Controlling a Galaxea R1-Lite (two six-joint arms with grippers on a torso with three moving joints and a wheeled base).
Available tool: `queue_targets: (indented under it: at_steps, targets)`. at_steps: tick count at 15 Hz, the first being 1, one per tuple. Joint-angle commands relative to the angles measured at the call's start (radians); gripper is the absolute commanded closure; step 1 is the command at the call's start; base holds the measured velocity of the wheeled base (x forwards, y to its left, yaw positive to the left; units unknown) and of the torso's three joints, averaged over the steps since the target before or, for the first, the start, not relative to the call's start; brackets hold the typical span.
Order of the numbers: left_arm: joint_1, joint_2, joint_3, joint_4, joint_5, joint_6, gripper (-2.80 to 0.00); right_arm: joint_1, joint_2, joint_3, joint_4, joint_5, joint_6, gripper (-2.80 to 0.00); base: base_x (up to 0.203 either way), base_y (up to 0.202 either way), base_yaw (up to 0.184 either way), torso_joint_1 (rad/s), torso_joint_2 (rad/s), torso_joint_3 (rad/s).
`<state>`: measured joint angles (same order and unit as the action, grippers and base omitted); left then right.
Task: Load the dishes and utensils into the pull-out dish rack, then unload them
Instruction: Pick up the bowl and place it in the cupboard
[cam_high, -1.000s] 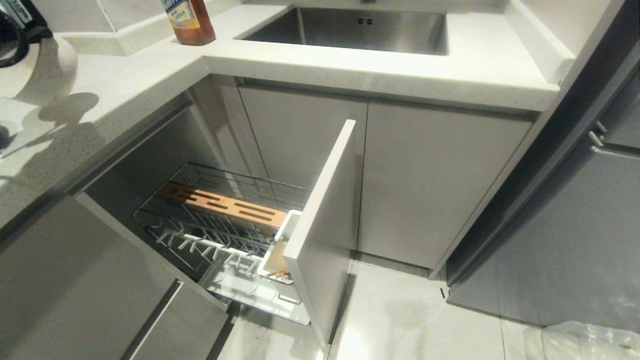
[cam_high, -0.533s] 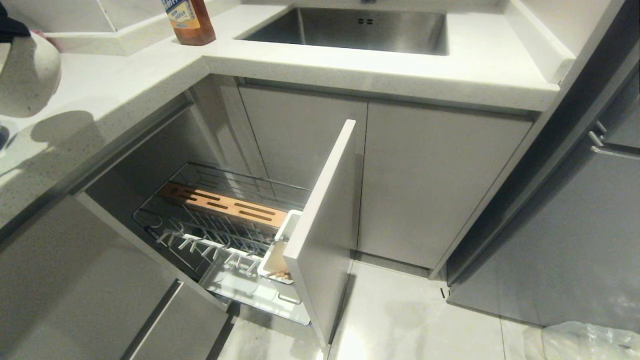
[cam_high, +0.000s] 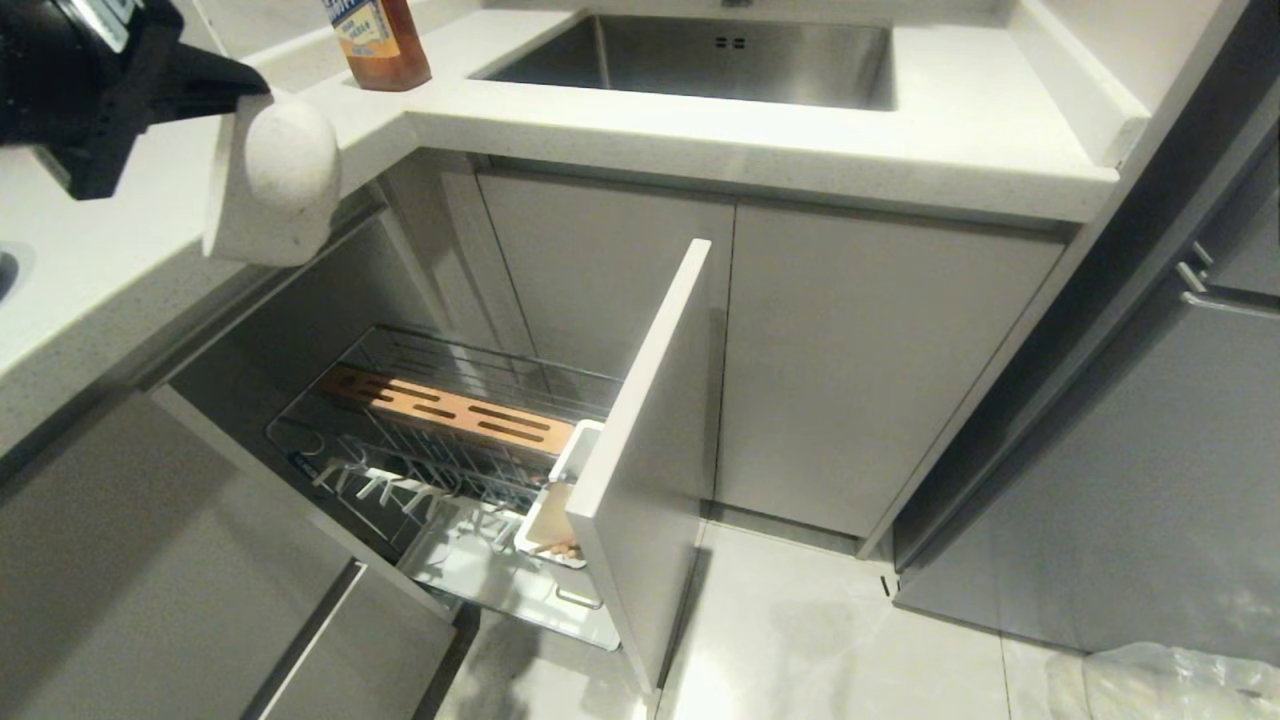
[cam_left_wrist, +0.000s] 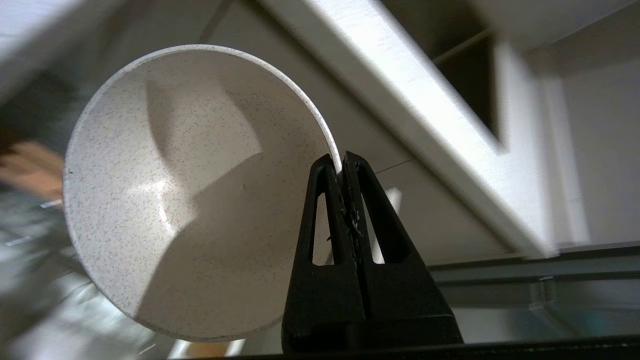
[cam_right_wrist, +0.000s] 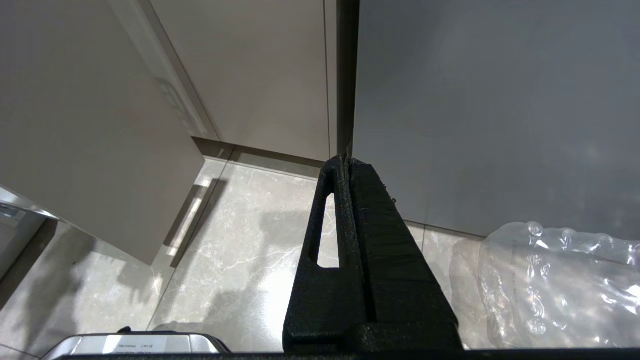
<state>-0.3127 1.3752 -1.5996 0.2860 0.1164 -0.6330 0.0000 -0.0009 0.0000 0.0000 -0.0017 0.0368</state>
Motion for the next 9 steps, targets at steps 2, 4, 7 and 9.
queue_targets:
  at_steps: [2,4,7,9]
  targets:
    - [-0.035,-0.007,0.156,-0.324,0.001,-0.093,0.00,0.000,0.001,0.000,0.000,0.000,0.000,0.00,0.000,0.000,0.000,0.000,0.00,0.000]
    - [-0.038,0.014,0.185,-0.357,0.011,-0.156,0.00,0.000,0.001,0.000,0.000,0.000,0.000,0.00,0.000,0.000,0.000,0.000,0.00,0.000]
    - [-0.039,0.045,0.284,-0.428,0.061,-0.271,0.00,0.000,0.001,0.000,0.000,0.000,0.000,0.00,0.000,0.000,0.000,0.000,0.00,0.000]
    - [-0.051,0.066,0.410,-0.603,0.075,-0.282,0.00,0.000,0.001,0.000,0.000,0.000,0.000,0.00,0.000,0.000,0.000,0.000,0.00,0.000]
